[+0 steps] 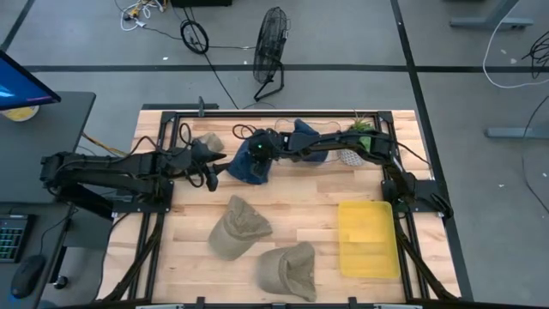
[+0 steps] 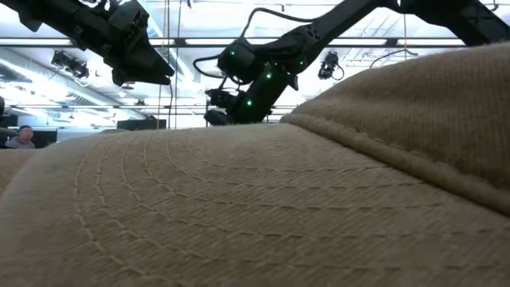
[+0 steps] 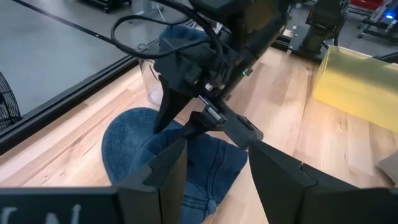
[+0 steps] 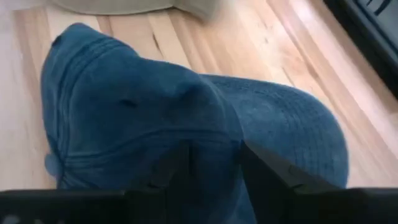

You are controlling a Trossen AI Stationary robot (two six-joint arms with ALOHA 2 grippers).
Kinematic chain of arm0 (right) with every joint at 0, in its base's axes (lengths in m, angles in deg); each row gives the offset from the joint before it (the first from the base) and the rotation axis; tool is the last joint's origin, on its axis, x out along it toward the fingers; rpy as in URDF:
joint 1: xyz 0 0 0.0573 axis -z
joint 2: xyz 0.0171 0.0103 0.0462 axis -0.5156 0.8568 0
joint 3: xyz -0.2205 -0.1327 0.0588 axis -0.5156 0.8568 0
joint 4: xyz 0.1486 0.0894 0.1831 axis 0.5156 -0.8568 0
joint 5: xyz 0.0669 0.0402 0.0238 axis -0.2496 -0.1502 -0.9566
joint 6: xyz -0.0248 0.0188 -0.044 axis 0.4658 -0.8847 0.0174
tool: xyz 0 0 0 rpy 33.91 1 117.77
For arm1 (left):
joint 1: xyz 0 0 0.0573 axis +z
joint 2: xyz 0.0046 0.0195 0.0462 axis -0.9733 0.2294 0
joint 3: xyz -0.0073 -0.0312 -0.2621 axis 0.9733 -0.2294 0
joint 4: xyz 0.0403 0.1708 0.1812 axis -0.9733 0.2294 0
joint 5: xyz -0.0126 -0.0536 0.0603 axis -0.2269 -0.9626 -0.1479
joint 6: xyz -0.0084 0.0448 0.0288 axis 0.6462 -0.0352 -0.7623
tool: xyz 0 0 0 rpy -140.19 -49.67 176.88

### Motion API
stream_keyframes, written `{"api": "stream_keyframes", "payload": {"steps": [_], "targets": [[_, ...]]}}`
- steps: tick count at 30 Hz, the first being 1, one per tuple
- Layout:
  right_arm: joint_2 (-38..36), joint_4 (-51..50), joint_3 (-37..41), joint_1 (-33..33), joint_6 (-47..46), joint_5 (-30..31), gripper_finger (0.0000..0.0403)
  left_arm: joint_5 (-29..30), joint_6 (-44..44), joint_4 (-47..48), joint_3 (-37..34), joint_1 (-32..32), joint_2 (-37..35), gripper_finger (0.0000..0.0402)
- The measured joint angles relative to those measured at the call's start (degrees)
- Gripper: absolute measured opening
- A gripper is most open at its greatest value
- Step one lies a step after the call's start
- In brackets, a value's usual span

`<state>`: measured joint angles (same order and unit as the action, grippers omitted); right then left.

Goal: Pick & Place hat
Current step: Put the blue cap into the transparent bin

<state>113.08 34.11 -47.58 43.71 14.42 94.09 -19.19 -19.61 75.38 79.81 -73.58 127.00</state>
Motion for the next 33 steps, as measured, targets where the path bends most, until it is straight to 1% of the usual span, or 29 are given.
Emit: {"api": "stream_keyframes", "payload": {"steps": [3, 5, 7, 10, 11, 12, 15, 19, 21, 25, 28, 33], "targets": [[0.08, -0.58, -0.02, 0.07, 0.06, -0.71, 0.0140, 0.00, 0.00, 0.28, 0.00, 0.00, 0.02, 0.0177], [0.08, -0.63, -0.04, 0.06, 0.08, -0.71, 0.0120, 0.00, -0.02, 0.33, 0.00, 0.00, 0.02, 0.0177], [0.08, -0.61, -0.04, 0.06, 0.17, -0.75, 0.0088, 0.00, 0.00, 0.30, 0.00, 0.00, 0.02, 0.0177], [0.08, -0.65, -0.04, 0.06, 1.34, -0.96, 0.0026, 0.00, -0.04, 0.30, 0.00, 0.00, 0.01, 0.0177], [0.08, -0.63, -0.04, 0.06, 1.66, -0.96, 0.0015, 0.00, -0.04, 0.33, 0.00, 0.00, 0.01, 0.0177], [0.01, -0.61, -0.04, 0.06, 1.77, -0.94, 0.0012, -0.02, -0.04, 0.32, 0.00, 0.00, 0.02, 0.0177], [-1.09, -1.07, -0.04, -0.17, 0.95, -0.97, 0.0020, 0.00, 0.00, 0.33, 0.00, -0.02, 0.02, 0.0177], [-5.52, -0.75, -0.04, -1.06, -1.33, -0.72, 0.0008, -0.02, 0.00, 0.32, 0.00, -0.02, 0.01, 0.0177], [-8.40, -1.18, -0.04, -1.74, -1.49, 1.90, 0.0007, 0.00, 0.00, 0.30, 0.00, 0.00, 0.02, 0.0177], [-15.55, -4.31, -0.04, -3.20, -1.85, 12.16, 0.0008, -0.01, 0.02, 0.30, 0.00, 0.00, 0.00, 0.0177], [-22.20, -9.55, -0.04, -3.72, -6.96, 18.21, 0.0008, -0.02, 0.02, 0.40, 0.00, 0.00, 0.01, 0.0177], [-31.71, -21.56, -0.08, -4.46, -16.83, 28.46, 0.0008, -0.02, 0.02, 0.42, 0.00, -0.01, 0.02, 0.0177]]}}
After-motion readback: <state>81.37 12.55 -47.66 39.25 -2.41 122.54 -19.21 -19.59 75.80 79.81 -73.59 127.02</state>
